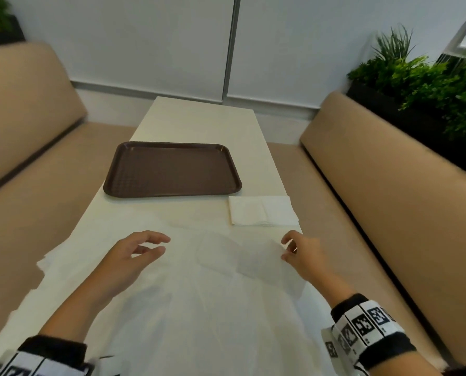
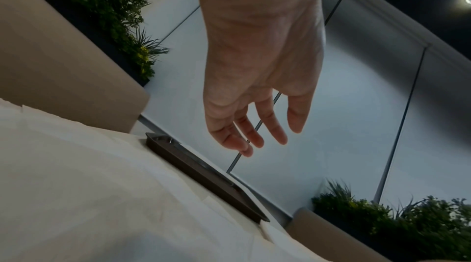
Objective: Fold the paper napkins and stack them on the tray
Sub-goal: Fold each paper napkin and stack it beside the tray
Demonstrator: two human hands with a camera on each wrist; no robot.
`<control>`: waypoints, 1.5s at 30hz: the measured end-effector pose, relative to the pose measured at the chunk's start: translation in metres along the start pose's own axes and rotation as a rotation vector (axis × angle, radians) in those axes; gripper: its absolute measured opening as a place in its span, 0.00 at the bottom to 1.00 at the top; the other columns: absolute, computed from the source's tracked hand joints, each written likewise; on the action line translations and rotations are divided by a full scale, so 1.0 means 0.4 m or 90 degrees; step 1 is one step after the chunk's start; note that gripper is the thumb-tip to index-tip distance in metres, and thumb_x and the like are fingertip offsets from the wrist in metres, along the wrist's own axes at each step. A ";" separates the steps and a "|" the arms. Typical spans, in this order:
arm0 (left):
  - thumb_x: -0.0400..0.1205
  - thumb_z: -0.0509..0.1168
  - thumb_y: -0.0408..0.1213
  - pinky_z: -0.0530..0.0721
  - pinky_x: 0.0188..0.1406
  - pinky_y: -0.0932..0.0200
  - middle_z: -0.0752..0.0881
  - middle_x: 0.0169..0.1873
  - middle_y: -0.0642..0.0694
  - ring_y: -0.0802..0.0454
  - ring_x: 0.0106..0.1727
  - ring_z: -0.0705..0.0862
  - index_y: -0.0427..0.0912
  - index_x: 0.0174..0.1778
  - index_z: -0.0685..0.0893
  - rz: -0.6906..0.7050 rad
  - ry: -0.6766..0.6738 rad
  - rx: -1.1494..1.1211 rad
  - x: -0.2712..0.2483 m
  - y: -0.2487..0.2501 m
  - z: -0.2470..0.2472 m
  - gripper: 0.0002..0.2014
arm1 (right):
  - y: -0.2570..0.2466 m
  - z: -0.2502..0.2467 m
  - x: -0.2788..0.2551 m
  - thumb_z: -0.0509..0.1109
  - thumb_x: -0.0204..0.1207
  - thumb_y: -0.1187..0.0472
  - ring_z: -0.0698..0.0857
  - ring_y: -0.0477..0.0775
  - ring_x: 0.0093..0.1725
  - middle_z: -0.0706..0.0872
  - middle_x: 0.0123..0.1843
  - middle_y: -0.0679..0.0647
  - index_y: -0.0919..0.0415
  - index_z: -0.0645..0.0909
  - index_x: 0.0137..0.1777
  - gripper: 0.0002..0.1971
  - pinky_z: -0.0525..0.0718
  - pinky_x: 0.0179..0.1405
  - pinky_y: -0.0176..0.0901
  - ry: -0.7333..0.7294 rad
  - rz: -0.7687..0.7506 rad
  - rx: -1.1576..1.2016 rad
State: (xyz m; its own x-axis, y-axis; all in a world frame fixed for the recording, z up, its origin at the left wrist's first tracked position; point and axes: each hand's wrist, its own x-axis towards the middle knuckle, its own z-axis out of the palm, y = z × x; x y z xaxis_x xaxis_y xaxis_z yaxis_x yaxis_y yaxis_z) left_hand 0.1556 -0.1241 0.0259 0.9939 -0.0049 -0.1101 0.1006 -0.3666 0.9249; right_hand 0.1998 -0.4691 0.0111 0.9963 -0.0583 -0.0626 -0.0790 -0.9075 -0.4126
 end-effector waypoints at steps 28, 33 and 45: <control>0.81 0.63 0.39 0.89 0.40 0.58 0.92 0.44 0.42 0.50 0.40 0.91 0.38 0.48 0.89 0.048 -0.131 -0.441 -0.112 0.273 0.075 0.11 | -0.186 -0.240 -0.315 0.82 0.58 0.70 0.88 0.56 0.46 0.89 0.48 0.55 0.56 0.84 0.54 0.24 0.87 0.46 0.51 0.026 -0.212 0.682; 0.76 0.67 0.40 0.89 0.42 0.53 0.92 0.46 0.40 0.45 0.43 0.91 0.38 0.48 0.89 0.017 -0.157 -0.456 -0.134 0.263 0.077 0.12 | -0.220 -0.140 -0.328 0.72 0.68 0.67 0.90 0.57 0.51 0.91 0.51 0.56 0.50 0.90 0.48 0.13 0.88 0.45 0.47 0.115 -0.170 0.871; 0.57 0.79 0.63 0.87 0.44 0.62 0.91 0.49 0.44 0.49 0.49 0.90 0.48 0.48 0.92 0.213 -0.132 -0.358 -0.109 0.221 -0.016 0.30 | -0.197 -0.168 -0.341 0.68 0.74 0.73 0.91 0.46 0.45 0.93 0.44 0.51 0.62 0.89 0.48 0.10 0.85 0.41 0.32 0.153 -0.221 0.740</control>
State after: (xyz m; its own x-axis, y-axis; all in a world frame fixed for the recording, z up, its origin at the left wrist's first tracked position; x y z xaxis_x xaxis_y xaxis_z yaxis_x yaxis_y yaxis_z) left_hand 0.1213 -0.1504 0.1147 0.9522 -0.2320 0.1986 -0.1462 0.2243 0.9635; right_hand 0.0723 -0.4175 0.1131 0.9416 -0.0748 0.3284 0.3301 0.0112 -0.9439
